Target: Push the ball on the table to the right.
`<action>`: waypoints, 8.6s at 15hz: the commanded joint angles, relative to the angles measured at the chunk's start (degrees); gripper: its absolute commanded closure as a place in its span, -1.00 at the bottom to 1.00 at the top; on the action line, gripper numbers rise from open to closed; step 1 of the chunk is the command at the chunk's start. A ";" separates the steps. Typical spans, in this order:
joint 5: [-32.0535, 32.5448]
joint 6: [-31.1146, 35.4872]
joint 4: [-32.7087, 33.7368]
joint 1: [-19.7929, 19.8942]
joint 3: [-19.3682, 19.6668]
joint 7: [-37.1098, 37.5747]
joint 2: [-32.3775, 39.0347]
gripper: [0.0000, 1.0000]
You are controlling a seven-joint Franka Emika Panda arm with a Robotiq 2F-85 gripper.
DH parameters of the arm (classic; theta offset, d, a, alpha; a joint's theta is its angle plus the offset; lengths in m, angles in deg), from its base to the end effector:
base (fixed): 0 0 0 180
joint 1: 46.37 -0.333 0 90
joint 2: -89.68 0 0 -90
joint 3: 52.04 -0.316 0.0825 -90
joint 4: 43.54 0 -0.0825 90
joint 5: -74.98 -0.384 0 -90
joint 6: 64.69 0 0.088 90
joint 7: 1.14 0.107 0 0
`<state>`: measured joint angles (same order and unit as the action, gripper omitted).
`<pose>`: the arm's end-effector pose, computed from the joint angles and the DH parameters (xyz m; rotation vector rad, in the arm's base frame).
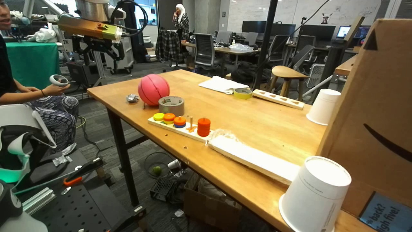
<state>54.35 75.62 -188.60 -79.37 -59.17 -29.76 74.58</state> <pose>0.3445 0.2904 0.3859 -2.5800 -1.3125 -0.2298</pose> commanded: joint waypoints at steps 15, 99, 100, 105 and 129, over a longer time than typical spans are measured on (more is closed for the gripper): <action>29.13 -1.06 9.45 23.11 1.20 -1.32 -2.27 -1.00; 38.63 17.15 -7.79 4.30 -5.50 7.66 -11.70 -1.00; 38.07 17.46 -7.22 3.73 -5.37 6.67 -10.86 -1.00; 34.54 18.38 -1.32 1.52 -5.46 1.64 -3.97 -1.00; 36.26 -0.09 30.04 18.60 -8.68 -14.57 31.63 -1.00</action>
<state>90.36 79.89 -159.65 -62.51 -67.17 -40.63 106.61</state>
